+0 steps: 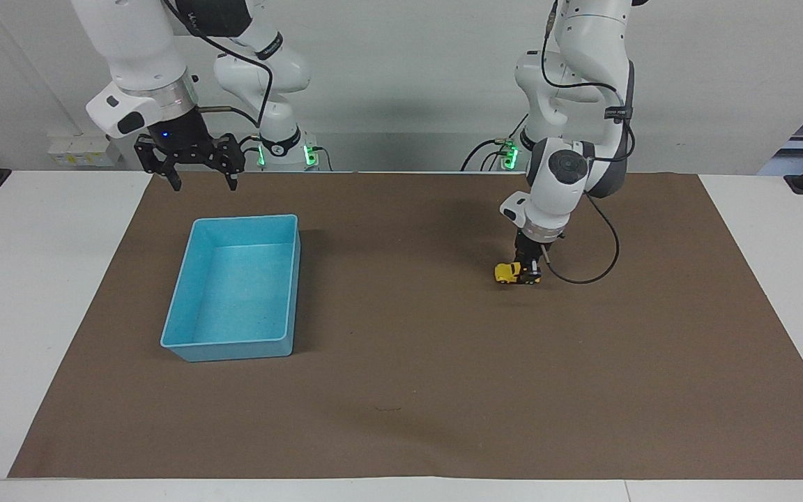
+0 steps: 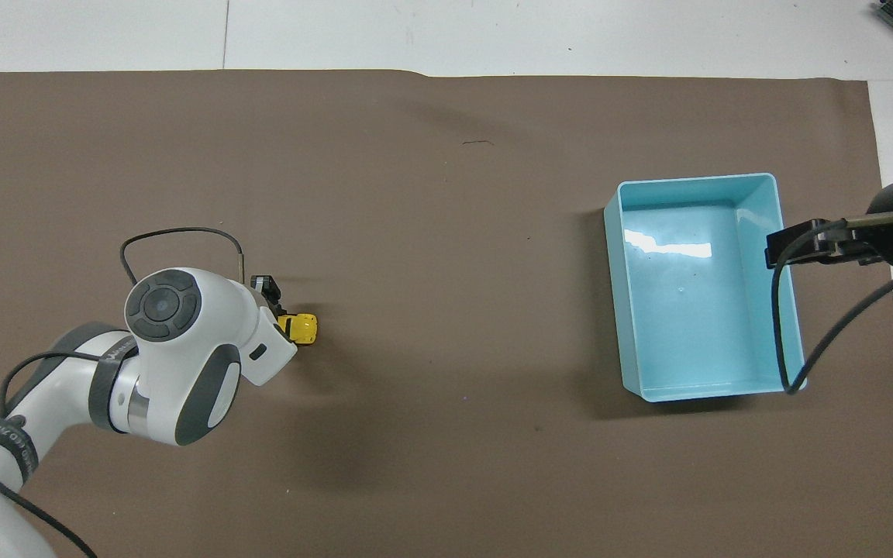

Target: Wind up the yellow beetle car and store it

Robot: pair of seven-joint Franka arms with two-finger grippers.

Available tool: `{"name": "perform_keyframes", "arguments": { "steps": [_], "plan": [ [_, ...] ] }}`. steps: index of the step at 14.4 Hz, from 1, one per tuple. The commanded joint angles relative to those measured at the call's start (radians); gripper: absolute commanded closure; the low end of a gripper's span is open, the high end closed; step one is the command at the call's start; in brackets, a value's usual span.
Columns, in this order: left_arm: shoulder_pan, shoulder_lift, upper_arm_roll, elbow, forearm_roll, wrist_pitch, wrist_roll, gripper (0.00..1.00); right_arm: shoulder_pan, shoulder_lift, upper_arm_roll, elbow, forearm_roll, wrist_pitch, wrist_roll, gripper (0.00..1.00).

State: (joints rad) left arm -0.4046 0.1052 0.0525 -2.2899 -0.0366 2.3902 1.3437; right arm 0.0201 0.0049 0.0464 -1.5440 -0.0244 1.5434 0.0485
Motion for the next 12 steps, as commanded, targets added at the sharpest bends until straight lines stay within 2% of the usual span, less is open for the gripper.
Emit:
{"name": "perform_keyframes", "arguments": {
  "steps": [1, 3, 6, 9, 12],
  "plan": [
    [-0.028, 0.021, 0.016, 0.094, 0.004, -0.162, 0.014, 0.0, -0.015, -0.011, 0.013, -0.004, 0.006, 0.0, 0.002, 0.0],
    [0.006, 0.013, 0.017, 0.174, 0.004, -0.256, 0.014, 0.0, -0.015, -0.011, 0.013, -0.004, 0.006, 0.0, 0.002, 0.0],
    [0.027, 0.002, 0.02, 0.266, 0.004, -0.318, -0.027, 0.0, -0.014, -0.011, 0.013, -0.005, 0.006, 0.0, 0.002, 0.0],
    [0.087, -0.027, 0.021, 0.293, 0.004, -0.352, -0.092, 0.0, -0.014, -0.013, 0.015, -0.005, 0.004, 0.0, 0.002, 0.0],
    [0.138, -0.074, 0.021, 0.302, 0.004, -0.352, -0.347, 0.0, -0.014, -0.011, 0.015, -0.005, 0.004, 0.0, 0.001, 0.0]
  ]
}}
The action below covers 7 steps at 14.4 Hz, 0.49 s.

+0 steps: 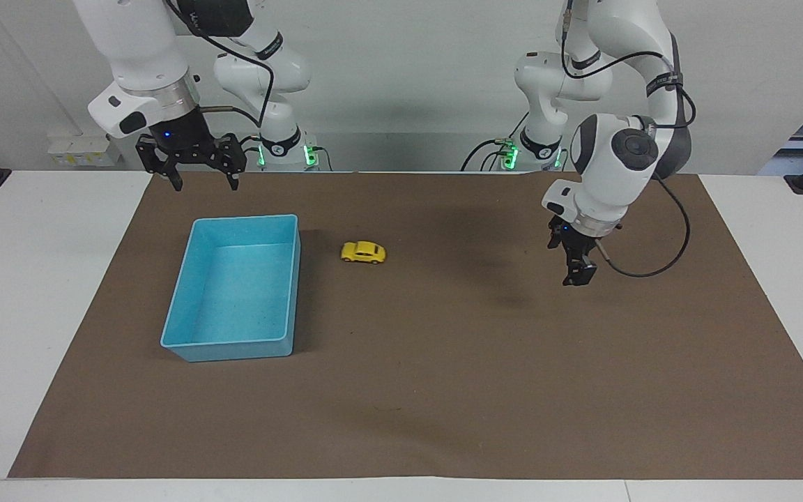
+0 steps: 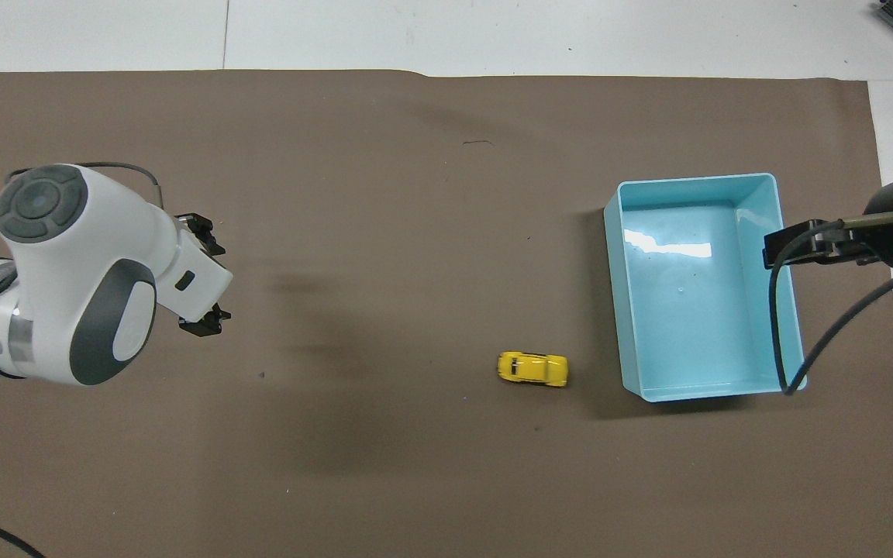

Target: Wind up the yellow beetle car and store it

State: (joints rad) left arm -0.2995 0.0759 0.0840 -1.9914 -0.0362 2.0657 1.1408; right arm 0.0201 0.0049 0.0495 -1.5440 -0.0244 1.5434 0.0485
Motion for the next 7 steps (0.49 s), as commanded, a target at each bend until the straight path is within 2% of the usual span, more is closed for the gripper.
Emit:
{"name": "perform_keyframes", "arguments": {
  "steps": [1, 4, 7],
  "plan": [
    [0.042, -0.047, -0.01, 0.02, 0.004, -0.029, -0.242, 0.0, -0.014, -0.011, 0.012, -0.005, 0.004, 0.0, 0.001, 0.0],
    [0.083, -0.047, -0.01, 0.078, 0.004, -0.053, -0.52, 0.0, -0.012, -0.013, 0.015, -0.005, 0.004, 0.0, -0.001, 0.0],
    [0.143, -0.05, -0.009, 0.129, 0.004, -0.073, -0.665, 0.0, -0.014, -0.013, 0.012, -0.007, 0.006, 0.003, -0.12, 0.0]
  ]
}}
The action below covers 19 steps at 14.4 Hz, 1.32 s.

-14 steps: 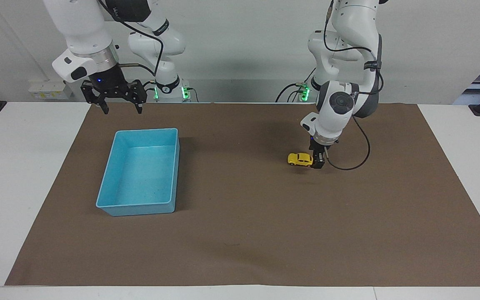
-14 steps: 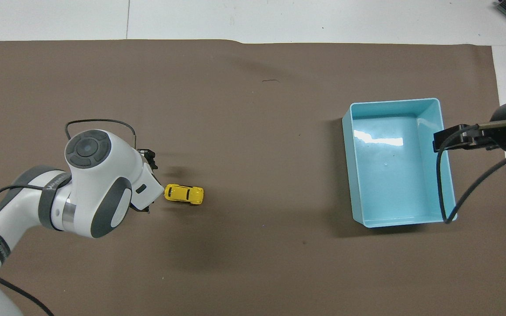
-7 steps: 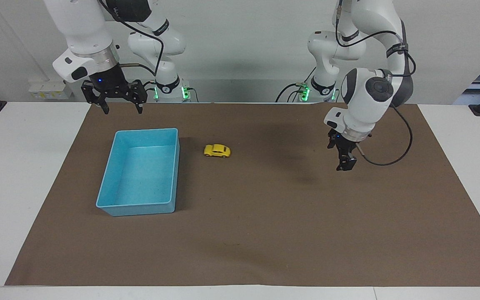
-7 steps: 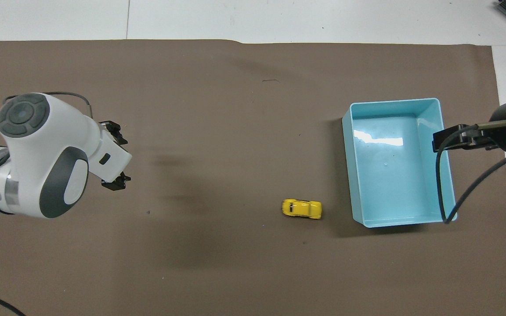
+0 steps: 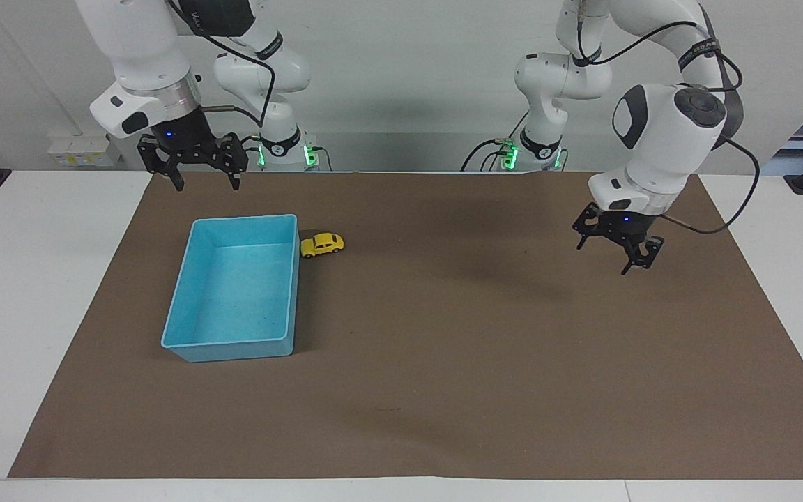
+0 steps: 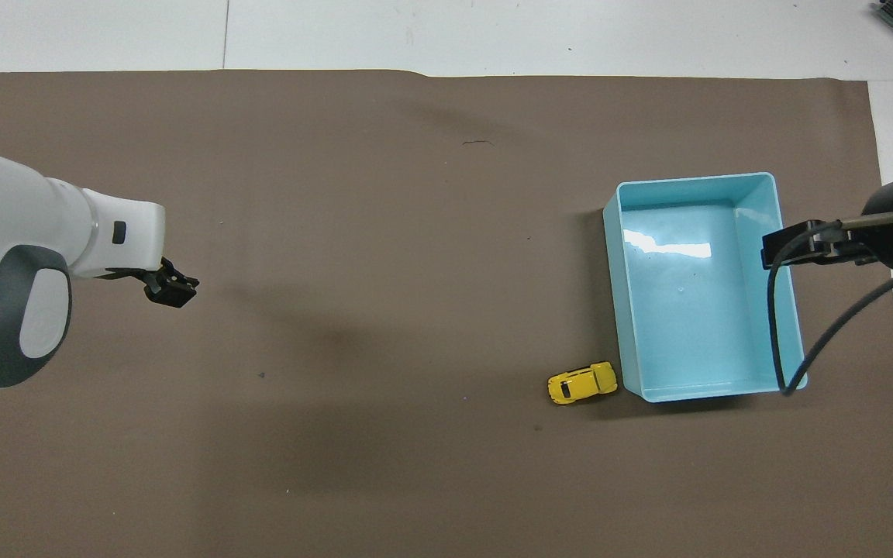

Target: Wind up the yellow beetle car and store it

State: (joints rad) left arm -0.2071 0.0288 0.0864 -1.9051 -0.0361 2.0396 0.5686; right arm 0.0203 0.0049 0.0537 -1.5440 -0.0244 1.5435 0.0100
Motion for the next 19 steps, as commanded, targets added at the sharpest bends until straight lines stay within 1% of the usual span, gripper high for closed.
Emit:
{"name": "perform_keyframes", "arguments": {
  "steps": [1, 3, 7, 8, 10, 13, 14, 16, 17, 19],
  "plan": [
    [0.073, -0.001, -0.013, 0.067, 0.005, -0.083, -0.136, 0.0, -0.014, -0.013, 0.008, -0.01, 0.006, 0.012, -0.129, 0.0],
    [0.087, 0.0, -0.008, 0.125, 0.004, -0.15, -0.199, 0.0, -0.008, -0.019, 0.009, -0.013, 0.004, 0.014, -0.192, 0.0],
    [0.092, -0.003, -0.011, 0.204, 0.005, -0.214, -0.458, 0.0, 0.001, -0.045, 0.02, -0.05, 0.004, 0.01, -0.361, 0.0],
    [0.091, -0.001, -0.016, 0.225, 0.005, -0.243, -0.472, 0.0, 0.001, -0.048, 0.021, -0.057, 0.004, 0.01, -0.41, 0.0],
    [0.087, 0.005, -0.017, 0.283, 0.005, -0.339, -0.47, 0.0, 0.001, -0.066, 0.029, -0.083, 0.024, 0.01, -0.572, 0.0],
    [0.083, 0.005, -0.016, 0.356, 0.004, -0.465, -0.477, 0.0, 0.041, -0.108, 0.029, -0.139, 0.038, 0.012, -0.723, 0.0],
    [0.086, 0.0, -0.017, 0.368, -0.004, -0.49, -0.498, 0.0, 0.061, -0.124, 0.029, -0.166, 0.038, 0.015, -0.784, 0.0],
    [0.087, -0.007, -0.02, 0.365, -0.005, -0.481, -0.603, 0.0, 0.079, -0.137, 0.029, -0.203, 0.037, 0.023, -0.933, 0.0],
    [0.087, -0.023, -0.02, 0.35, -0.005, -0.48, -0.61, 0.0, 0.079, -0.137, 0.029, -0.203, 0.032, 0.032, -1.02, 0.0],
    [0.087, -0.029, -0.02, 0.342, -0.004, -0.486, -0.608, 0.0, 0.076, -0.137, 0.029, -0.206, 0.037, 0.032, -1.155, 0.0]
  ]
}}
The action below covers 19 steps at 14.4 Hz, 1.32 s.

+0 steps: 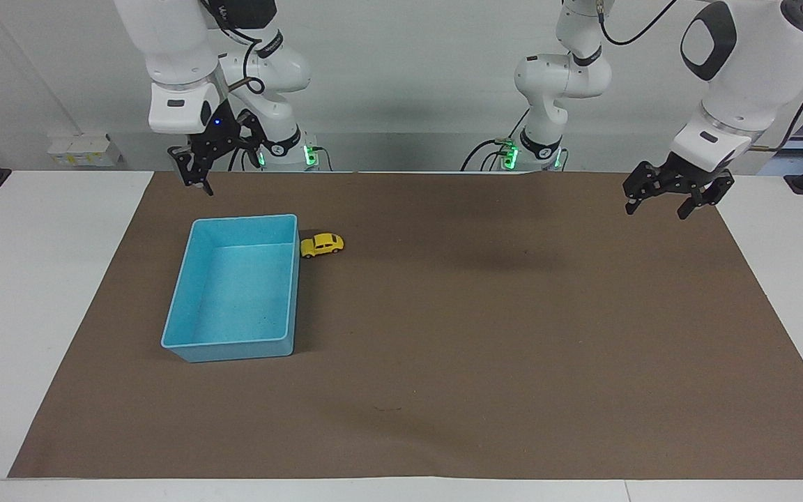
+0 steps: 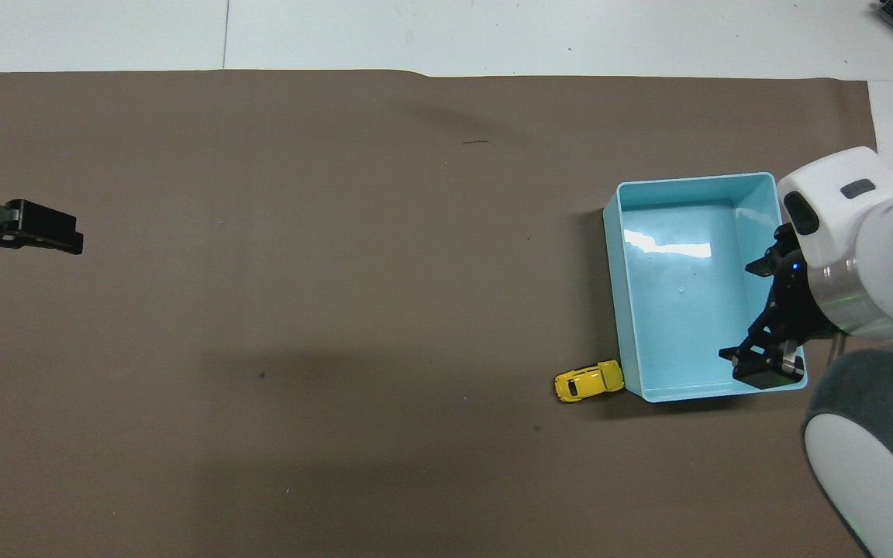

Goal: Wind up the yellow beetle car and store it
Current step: 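Move the right gripper down to the yellow car beside the bin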

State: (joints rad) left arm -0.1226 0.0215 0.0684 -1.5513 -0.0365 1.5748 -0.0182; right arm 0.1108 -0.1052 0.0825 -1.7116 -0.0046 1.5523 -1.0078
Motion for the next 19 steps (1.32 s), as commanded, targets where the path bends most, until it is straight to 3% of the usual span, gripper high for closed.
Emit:
{"name": "perform_keyframes", "arguments": {
  "steps": [1, 4, 19],
  "plan": [
    [0.003, -0.022, -0.002, -0.01, -0.003, -0.025, -0.022, 0.0, -0.011, -0.031, 0.0, -0.046, 0.017, 0.023, -0.178, 0.0],
    [0.012, -0.02, 0.01, -0.007, 0.0, -0.025, -0.022, 0.0, 0.039, -0.09, 0.005, -0.15, 0.018, 0.051, -0.233, 0.0],
    [0.026, -0.02, 0.01, -0.007, 0.001, -0.025, -0.022, 0.0, 0.142, -0.094, 0.005, -0.502, 0.0, 0.391, -0.336, 0.0]
  ]
}}
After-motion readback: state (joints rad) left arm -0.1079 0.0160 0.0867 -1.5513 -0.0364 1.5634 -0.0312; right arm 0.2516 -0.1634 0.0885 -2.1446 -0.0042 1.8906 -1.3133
